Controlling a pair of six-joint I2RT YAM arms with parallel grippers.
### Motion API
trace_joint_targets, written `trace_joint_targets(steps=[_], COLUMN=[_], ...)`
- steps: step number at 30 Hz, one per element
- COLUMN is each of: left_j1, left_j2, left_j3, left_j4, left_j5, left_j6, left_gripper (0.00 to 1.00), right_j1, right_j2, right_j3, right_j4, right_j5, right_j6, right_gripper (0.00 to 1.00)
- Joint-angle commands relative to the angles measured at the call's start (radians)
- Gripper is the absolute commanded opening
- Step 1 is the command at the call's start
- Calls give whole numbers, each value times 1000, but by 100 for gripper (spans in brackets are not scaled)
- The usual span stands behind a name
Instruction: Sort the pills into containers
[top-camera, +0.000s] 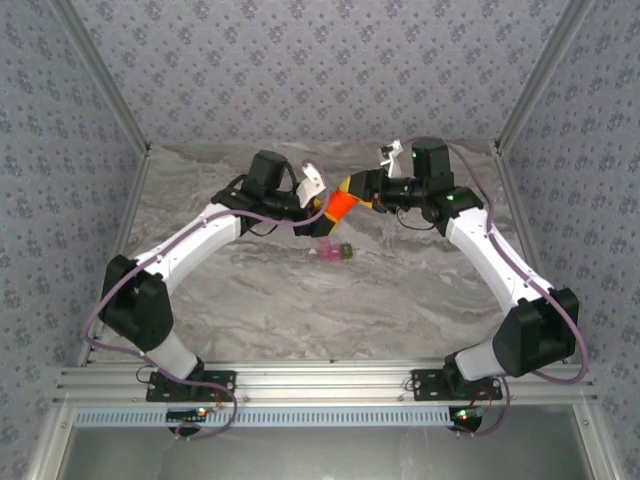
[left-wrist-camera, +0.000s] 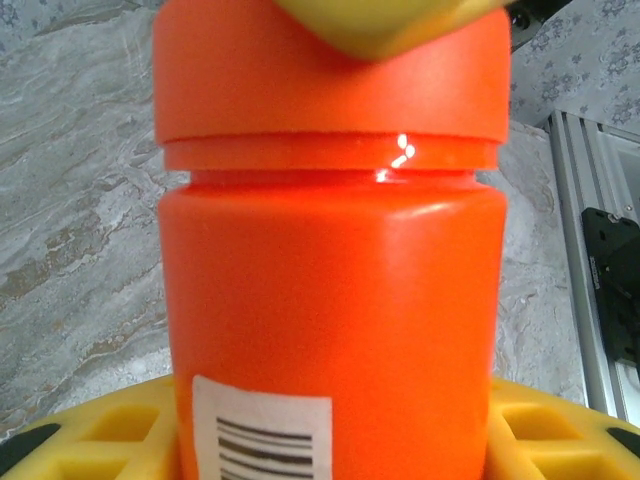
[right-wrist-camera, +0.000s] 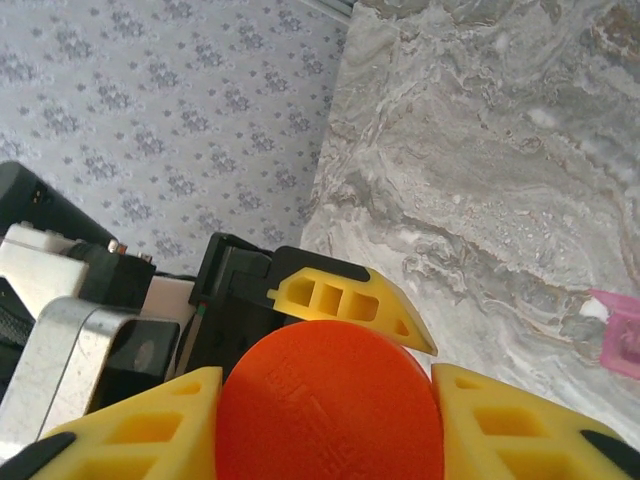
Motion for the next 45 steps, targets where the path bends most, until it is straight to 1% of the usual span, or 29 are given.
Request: trace_joint_targets(steps=[1,3,5,8,10,12,14,15,16,17,18,21,24,25,26,27,28,30,33,34,36,39,45], left_j1=[-5,-4,-5,-5,-5,-4,-5,-4,-4,-4,-4,-3,-3,-3,-3,-1,-2,-1,-1,-1,-1,-2,-2], left_j2=[-25,-25,-25,-25,-25,-22,-19,-17,-17,-16,-17,-12,-6,-5,-6,-7,-6,-7,-10,-11,-12,-14,-16], left_j3=[10,13,15,19,17,13,9,10,12,11,10,15,24,27,27,27,27,26,27,26,27,27,26], left_j4=[27,26,22,11,12,18,25,23,20,20,21,19,10,6,4,2,0,-3,-3,-3,-2,2,7], left_j5=[38,40,41,45,48,54,59,60,59,58,57,55,54,53,53,53,53,52,50,51,52,53,50], left_j6=[20,19,22,27,27,22,17,17,17,19,20,25,32,36,37,37,39,40,36,34,31,28,24], left_gripper=[0,0,0,0,0,0,0,0,0,0,0,0,0,0,0,0,0,0,0,0,0,0,0], right_j1=[11,12,7,-11,-41,-87,-132,-146,-161,-169,-171,-180,-194,-193,-193,-186,-176,-150,-101,-84,-57,-38,-2], right_j2=[4,17,37,47,60,88,134,150,167,173,167,87,-8,-32,-47,-61,-79,-95,-91,-86,-71,-43,-12], right_j3=[33,54,84,92,91,97,93,94,95,86,74,-12,-70,-73,-70,-79,-81,-79,-44,-25,-5,5,23], right_j4=[-35,-81,-173,-254,-257,-234,-177,-183,-178,-154,-139,4,111,102,81,97,83,54,-37,-90,-130,-121,-94], right_j5=[-32,-59,-81,-105,-139,-218,-329,-355,-375,-403,-404,-368,-297,-231,-206,-190,-132,-62,40,90,136,140,125], right_j6=[-39,-101,-309,-598,-706,-741,-714,-717,-716,-680,-653,-491,-307,-247,-203,-154,-119,-44,-15,-33,-33,-29,-14], right_gripper=[37,35,36,36,37,38,42,44,50,61,68,75,77,78,78,78,78,80,83,84,86,86,79])
